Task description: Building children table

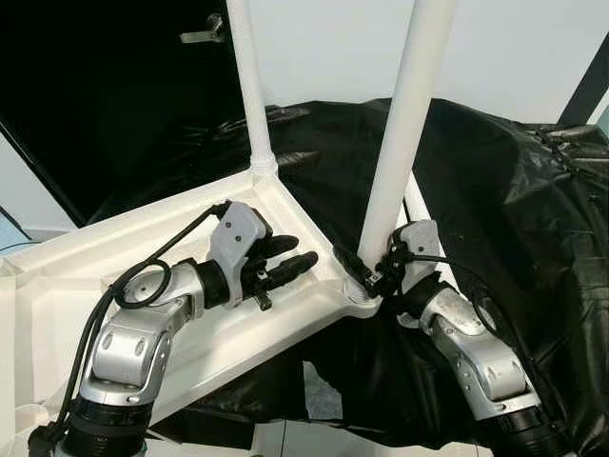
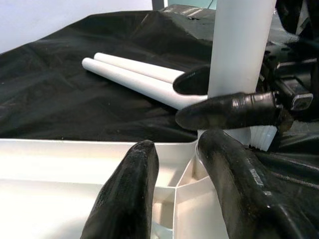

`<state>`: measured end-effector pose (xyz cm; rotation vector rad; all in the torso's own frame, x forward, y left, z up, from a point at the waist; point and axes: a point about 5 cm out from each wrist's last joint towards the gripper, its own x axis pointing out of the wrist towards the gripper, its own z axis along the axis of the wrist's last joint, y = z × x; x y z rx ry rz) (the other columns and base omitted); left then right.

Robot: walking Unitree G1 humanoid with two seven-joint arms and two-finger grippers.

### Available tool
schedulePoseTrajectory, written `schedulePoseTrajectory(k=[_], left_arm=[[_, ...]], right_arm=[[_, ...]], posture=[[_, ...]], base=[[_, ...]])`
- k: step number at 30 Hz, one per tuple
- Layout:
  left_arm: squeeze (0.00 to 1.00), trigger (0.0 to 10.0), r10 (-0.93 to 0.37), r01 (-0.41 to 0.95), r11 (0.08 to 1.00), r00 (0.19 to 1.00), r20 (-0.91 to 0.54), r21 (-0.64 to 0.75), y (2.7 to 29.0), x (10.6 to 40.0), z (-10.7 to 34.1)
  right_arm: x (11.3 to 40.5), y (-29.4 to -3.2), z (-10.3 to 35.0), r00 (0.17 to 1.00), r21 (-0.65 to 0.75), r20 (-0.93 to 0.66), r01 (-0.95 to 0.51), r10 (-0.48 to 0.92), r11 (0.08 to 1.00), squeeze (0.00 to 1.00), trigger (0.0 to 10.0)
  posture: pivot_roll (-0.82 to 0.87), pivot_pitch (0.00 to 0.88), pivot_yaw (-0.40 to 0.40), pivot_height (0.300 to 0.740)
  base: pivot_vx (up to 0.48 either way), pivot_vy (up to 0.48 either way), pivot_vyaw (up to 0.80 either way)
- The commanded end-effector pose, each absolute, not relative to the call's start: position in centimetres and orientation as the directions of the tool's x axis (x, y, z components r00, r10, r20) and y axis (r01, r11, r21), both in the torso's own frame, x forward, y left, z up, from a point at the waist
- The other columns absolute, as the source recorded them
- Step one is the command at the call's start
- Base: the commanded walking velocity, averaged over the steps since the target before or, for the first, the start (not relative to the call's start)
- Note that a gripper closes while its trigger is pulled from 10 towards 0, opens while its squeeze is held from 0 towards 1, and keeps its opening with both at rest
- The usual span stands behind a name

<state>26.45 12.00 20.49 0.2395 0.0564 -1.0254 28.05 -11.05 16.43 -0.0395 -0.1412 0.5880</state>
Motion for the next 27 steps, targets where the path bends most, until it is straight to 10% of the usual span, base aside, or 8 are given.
schedulePoseTrajectory(k=[1, 27], left_arm=[[0.0, 10.0, -0.8, 0.811, 0.555, 0.581, -0.15, 0.184, 12.1, 26.9, 20.4], [0.0, 10.0, -0.794, 0.805, 0.564, 0.59, -0.146, 0.186, 12.2, 27.0, 20.3]], right_arm=[[28.2, -11.1, 18.7, 0.815, -0.081, 0.21, -0.535, 0.539, 0.841, 0.0, 10.0], [28.9, -11.7, 14.9, 0.858, -0.024, 0.034, -0.512, 0.513, 0.858, 0.0, 10.0]], posture=[[0.07, 0.0, 0.034, 0.74], [0.07, 0.0, 0.031, 0.74]], base=[[0.0, 0.0, 0.0], [0.0, 0.0, 0.0]])
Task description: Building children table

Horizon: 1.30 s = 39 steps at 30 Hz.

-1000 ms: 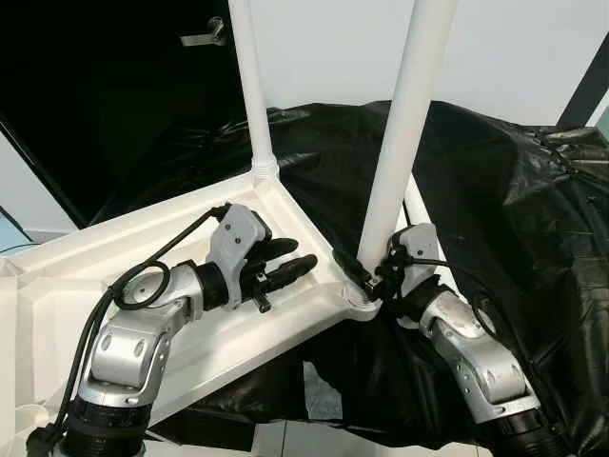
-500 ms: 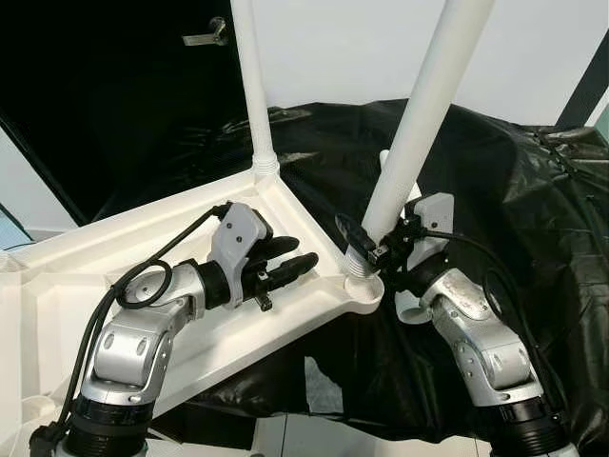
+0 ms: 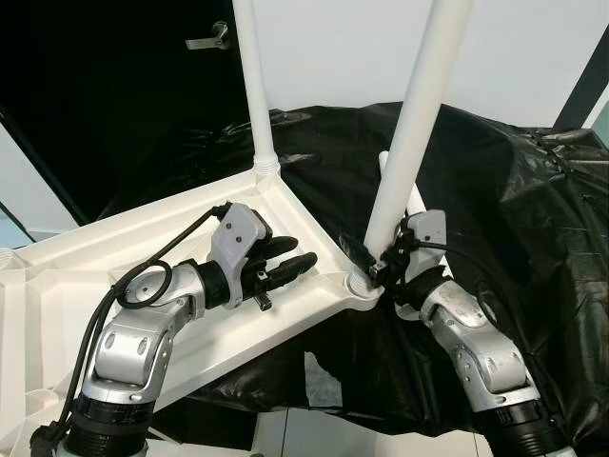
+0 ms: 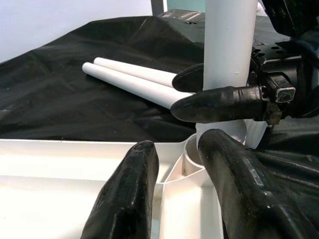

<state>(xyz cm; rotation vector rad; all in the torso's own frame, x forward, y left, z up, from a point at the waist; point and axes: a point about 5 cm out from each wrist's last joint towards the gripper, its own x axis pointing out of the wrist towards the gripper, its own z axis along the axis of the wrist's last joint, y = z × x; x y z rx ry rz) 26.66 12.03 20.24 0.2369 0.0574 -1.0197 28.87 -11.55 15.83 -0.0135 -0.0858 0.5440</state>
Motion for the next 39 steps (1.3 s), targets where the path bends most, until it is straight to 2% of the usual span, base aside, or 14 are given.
schedulePoseTrajectory(k=[1, 10, 19, 24, 28, 33, 36, 38, 39], left_arm=[[0.0, 10.0, -0.794, 0.805, 0.564, 0.59, -0.146, 0.186, 12.2, 27.0, 20.3], [0.0, 10.0, -0.792, 0.803, 0.566, 0.592, -0.145, 0.188, 12.3, 27.0, 20.3], [0.0, 10.0, -0.792, 0.802, 0.567, 0.593, -0.144, 0.188, 12.2, 27.0, 20.4], [0.0, 10.0, -0.791, 0.801, 0.568, 0.595, -0.142, 0.188, 12.2, 26.9, 20.4], [0.0, 10.0, -0.792, 0.801, 0.567, 0.594, -0.141, 0.189, 12.2, 27.0, 20.4], [0.0, 10.0, -0.794, 0.804, 0.564, 0.591, -0.142, 0.19, 12.2, 27.0, 20.5], [0.0, 10.0, -0.795, 0.805, 0.562, 0.59, -0.144, 0.192, 12.2, 27.1, 20.5], [0.0, 10.0, -0.796, 0.806, 0.56, 0.588, -0.145, 0.192, 12.2, 27.1, 20.5], [0.0, 10.0, -0.796, 0.806, 0.56, 0.588, -0.145, 0.192, 12.2, 27.1, 20.5]], right_arm=[[29.0, -11.6, 14.7, 0.857, -0.016, 0.029, -0.514, 0.514, 0.858, 0.0, 10.0], [30.8, -11.6, 14.5, 0.88, 0.064, 0.028, -0.475, 0.474, 0.878, 0.0, 10.0], [31.4, -12.0, 14.4, 0.892, 0.066, 0.012, -0.451, 0.451, 0.89, 0.0, 10.0], [30.2, -11.4, 13.7, 0.852, -0.156, -0.032, -0.521, 0.523, 0.839, 0.0, 10.0], [29.6, -11.3, 12.4, 0.832, -0.195, -0.076, -0.553, 0.55, 0.81, 0.0, 10.0], [29.4, -11.9, 11.2, 0.828, -0.14, -0.096, -0.561, 0.553, 0.816, 0.0, 10.0], [29.8, -12.5, 10.9, 0.843, -0.058, -0.087, -0.537, 0.531, 0.842, 0.0, 10.0], [30.1, -12.7, 10.9, 0.854, 0.046, -0.07, -0.514, 0.516, 0.857, 0.0, 10.0], [30.1, -12.7, 10.9, 0.854, 0.046, -0.07, -0.514, 0.516, 0.857, 0.0, 10.0]], posture=[[0.07, 0.0, 0.032, 0.74], [0.08, 0.0, 0.03, 0.74], [0.08, 0.0, 0.029, 0.74], [0.08, 0.0, 0.029, 0.74], [0.07, 0.0, 0.033, 0.74], [0.07, 0.0, 0.037, 0.74], [0.07, 0.0, 0.04, 0.74], [0.07, 0.0, 0.041, 0.74], [0.07, 0.0, 0.041, 0.74]], base=[[0.0, 0.0, 0.0], [0.0, 0.0, 0.0], [0.0, 0.0, 0.0], [0.0, 0.0, 0.0], [0.0, 0.0, 0.0], [0.0, 0.0, 0.0], [0.0, 0.0, 0.0], [0.0, 0.0, 0.0], [0.0, 0.0, 0.0]])
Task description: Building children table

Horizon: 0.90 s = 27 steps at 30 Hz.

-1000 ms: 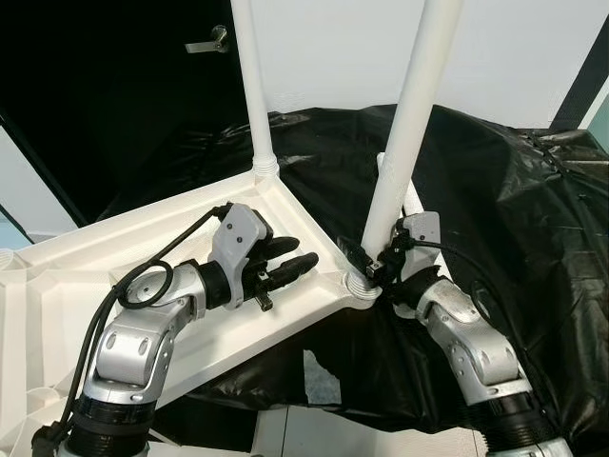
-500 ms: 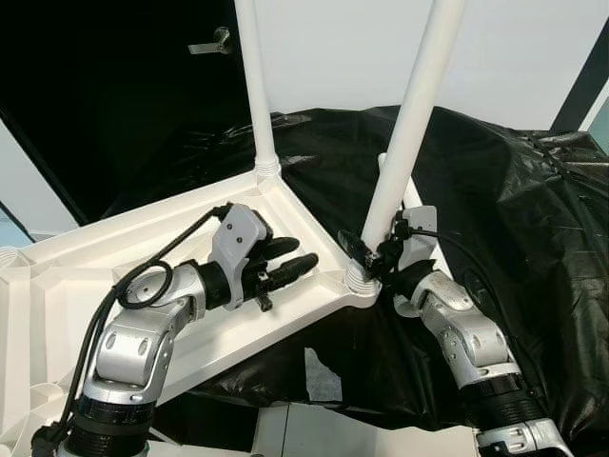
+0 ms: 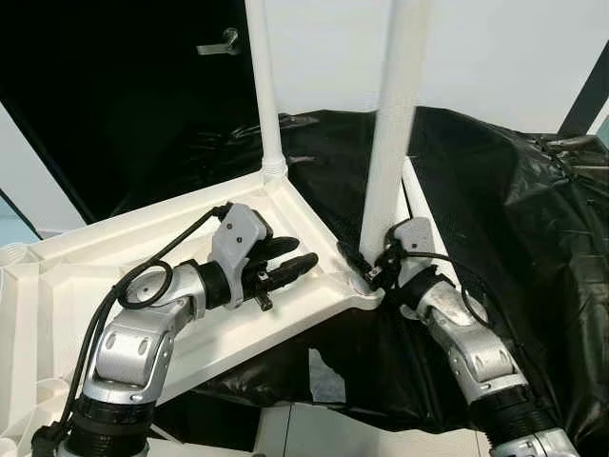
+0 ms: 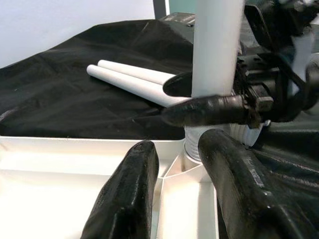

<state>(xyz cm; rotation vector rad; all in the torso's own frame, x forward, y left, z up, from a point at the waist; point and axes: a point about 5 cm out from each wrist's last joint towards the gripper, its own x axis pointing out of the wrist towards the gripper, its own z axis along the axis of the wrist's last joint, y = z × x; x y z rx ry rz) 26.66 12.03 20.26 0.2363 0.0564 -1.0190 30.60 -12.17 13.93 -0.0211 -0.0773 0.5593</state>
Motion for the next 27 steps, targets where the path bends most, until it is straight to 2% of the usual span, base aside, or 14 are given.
schedulePoseTrajectory(k=[1, 7, 11, 14, 18, 22, 23, 25, 27], left_arm=[[0.0, 10.0, -0.796, 0.806, 0.56, 0.588, -0.145, 0.192, 12.2, 27.1, 20.5], [0.0, 10.0, -0.795, 0.805, 0.56, 0.588, -0.148, 0.195, 12.3, 27.0, 20.6], [0.0, 10.0, -0.795, 0.805, 0.559, 0.589, -0.148, 0.197, 12.3, 27.0, 20.6], [0.0, 10.0, -0.794, 0.804, 0.56, 0.59, -0.147, 0.198, 12.3, 27.0, 20.6], [0.0, 10.0, -0.795, 0.805, 0.56, 0.589, -0.147, 0.197, 12.3, 27.0, 20.6], [0.0, 10.0, -0.795, 0.805, 0.559, 0.588, -0.146, 0.198, 12.3, 27.0, 20.6], [0.0, 10.0, -0.797, 0.806, 0.557, 0.586, -0.146, 0.199, 12.2, 27.0, 20.6], [0.0, 10.0, -0.797, 0.806, 0.557, 0.586, -0.146, 0.199, 12.2, 27.0, 20.6], [0.0, 10.0, -0.8, 0.809, 0.553, 0.583, -0.145, 0.2, 12.1, 27.0, 20.5]], right_arm=[[30.1, -12.7, 10.9, 0.854, 0.046, -0.07, -0.514, 0.516, 0.857, 0.0, 10.0], [29.9, -12.2, 10.7, 0.83, -0.067, -0.087, -0.557, 0.552, 0.828, 0.0, 10.0], [29.9, -12.2, 10.6, 0.83, -0.045, -0.083, -0.556, 0.552, 0.83, 0.0, 10.0], [29.8, -12.2, 10.4, 0.829, -0.102, -0.102, -0.559, 0.551, 0.823, 0.0, 10.0], [29.5, -12.0, 10.2, 0.845, -0.076, -0.088, -0.533, 0.527, 0.843, 0.0, 10.0], [29.5, -11.7, 10.2, 0.881, -0.07, -0.074, -0.472, 0.467, 0.879, 0.0, 10.0], [29.7, -11.5, 10.4, 0.91, -0.075, -0.066, -0.414, 0.409, 0.907, 0.0, 10.0], [29.7, -11.5, 10.4, 0.91, -0.075, -0.066, -0.414, 0.409, 0.907, 0.0, 10.0], [30.1, -11.5, 10.8, 0.967, -0.085, -0.05, -0.252, 0.248, 0.964, 0.0, 10.0]], posture=[[0.07, 0.0, 0.041, 0.74], [0.08, 0.0, 0.043, 0.74], [0.08, 0.0, 0.041, 0.74], [0.08, 0.0, 0.039, 0.74], [0.08, 0.0, 0.037, 0.74], [0.08, 0.0, 0.036, 0.74], [0.08, 0.0, 0.035, 0.74], [0.08, 0.0, 0.035, 0.74], [0.07, 0.0, 0.028, 0.74]], base=[[0.0, 0.0, 0.0], [0.0, 0.0, 0.0], [0.0, 0.0, 0.0], [0.0, 0.0, 0.0], [0.0, 0.0, 0.0], [0.0, 0.0, 0.0], [0.0, 0.0, 0.0], [0.0, 0.0, 0.0], [0.0, 0.0, 0.0]])
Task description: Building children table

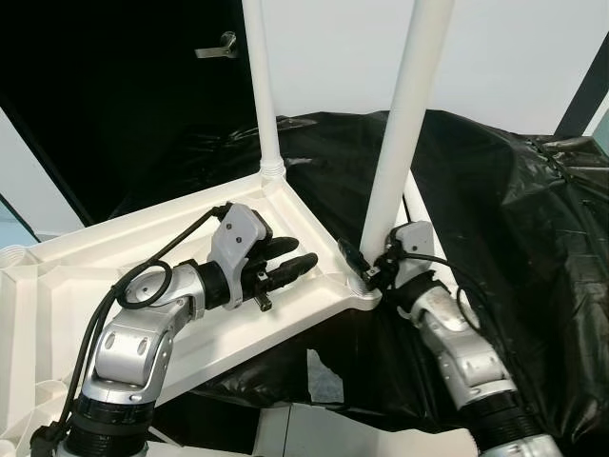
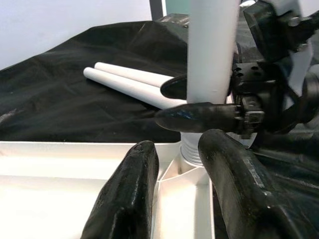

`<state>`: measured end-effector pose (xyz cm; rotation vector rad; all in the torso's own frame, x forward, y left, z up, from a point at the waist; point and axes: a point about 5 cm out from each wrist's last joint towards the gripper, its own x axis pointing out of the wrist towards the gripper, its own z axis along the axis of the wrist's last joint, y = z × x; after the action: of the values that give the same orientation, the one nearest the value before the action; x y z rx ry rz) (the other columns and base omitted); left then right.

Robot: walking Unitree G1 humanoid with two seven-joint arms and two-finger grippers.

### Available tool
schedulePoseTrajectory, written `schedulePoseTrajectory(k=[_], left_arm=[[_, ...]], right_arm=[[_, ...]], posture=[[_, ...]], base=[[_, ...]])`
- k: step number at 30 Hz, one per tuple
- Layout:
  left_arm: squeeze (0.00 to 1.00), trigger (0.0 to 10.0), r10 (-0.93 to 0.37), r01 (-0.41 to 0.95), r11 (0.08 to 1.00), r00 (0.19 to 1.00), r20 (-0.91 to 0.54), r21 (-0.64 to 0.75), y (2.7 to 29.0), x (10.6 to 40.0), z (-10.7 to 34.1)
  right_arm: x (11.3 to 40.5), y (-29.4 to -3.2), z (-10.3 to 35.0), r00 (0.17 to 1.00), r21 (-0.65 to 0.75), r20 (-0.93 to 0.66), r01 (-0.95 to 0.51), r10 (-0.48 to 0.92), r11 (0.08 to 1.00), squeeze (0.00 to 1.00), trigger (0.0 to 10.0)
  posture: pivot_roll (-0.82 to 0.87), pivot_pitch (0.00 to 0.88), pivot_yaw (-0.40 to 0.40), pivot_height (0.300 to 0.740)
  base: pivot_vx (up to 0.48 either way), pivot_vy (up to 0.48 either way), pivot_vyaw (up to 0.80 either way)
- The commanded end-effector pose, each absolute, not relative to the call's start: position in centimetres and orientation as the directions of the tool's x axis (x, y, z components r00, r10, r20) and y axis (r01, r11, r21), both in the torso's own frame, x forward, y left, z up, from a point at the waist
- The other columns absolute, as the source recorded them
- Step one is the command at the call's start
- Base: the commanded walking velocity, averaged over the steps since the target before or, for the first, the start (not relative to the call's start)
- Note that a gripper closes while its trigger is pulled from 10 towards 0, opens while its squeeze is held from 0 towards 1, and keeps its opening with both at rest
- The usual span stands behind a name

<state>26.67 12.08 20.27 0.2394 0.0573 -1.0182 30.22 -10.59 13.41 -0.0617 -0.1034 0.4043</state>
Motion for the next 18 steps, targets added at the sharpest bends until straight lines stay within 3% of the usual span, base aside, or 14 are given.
schedulePoseTrajectory(k=[1, 5, 9, 18], left_arm=[[0.0, 10.0, -0.8, 0.809, 0.553, 0.583, -0.145, 0.2, 12.1, 27.0, 20.5], [0.0, 10.0, -0.801, 0.809, 0.551, 0.582, -0.143, 0.204, 12.0, 27.0, 20.5], [0.0, 10.0, -0.796, 0.803, 0.559, 0.589, -0.139, 0.205, 12.2, 27.0, 20.6], [0.0, 10.0, -0.794, 0.802, 0.56, 0.591, -0.14, 0.209, 12.2, 27.1, 20.6]], right_arm=[[30.1, -11.5, 10.8, 0.967, -0.085, -0.05, -0.252, 0.248, 0.964, 0.0, 10.0], [30.0, -11.3, 11.2, 0.999, -0.054, -0.005, -0.033, 0.033, 0.998, 0.0, 10.0], [29.5, -10.0, 11.2, 0.998, -0.017, -0.006, -0.07, 0.07, 0.997, 0.0, 10.0], [29.4, -10.1, 11.2, 0.999, 0.017, -0.002, -0.054, 0.054, 0.998, 0.0, 10.0]], posture=[[0.07, 0.0, 0.028, 0.74], [0.09, 0.0, 0.012, 0.74], [0.09, 0.0, 0.01, 0.74], [0.09, 0.0, 0.007, 0.74]], base=[[0.0, 0.0, 0.0], [0.0, 0.0, 0.0], [0.0, 0.0, 0.0], [0.0, 0.0, 0.0]])
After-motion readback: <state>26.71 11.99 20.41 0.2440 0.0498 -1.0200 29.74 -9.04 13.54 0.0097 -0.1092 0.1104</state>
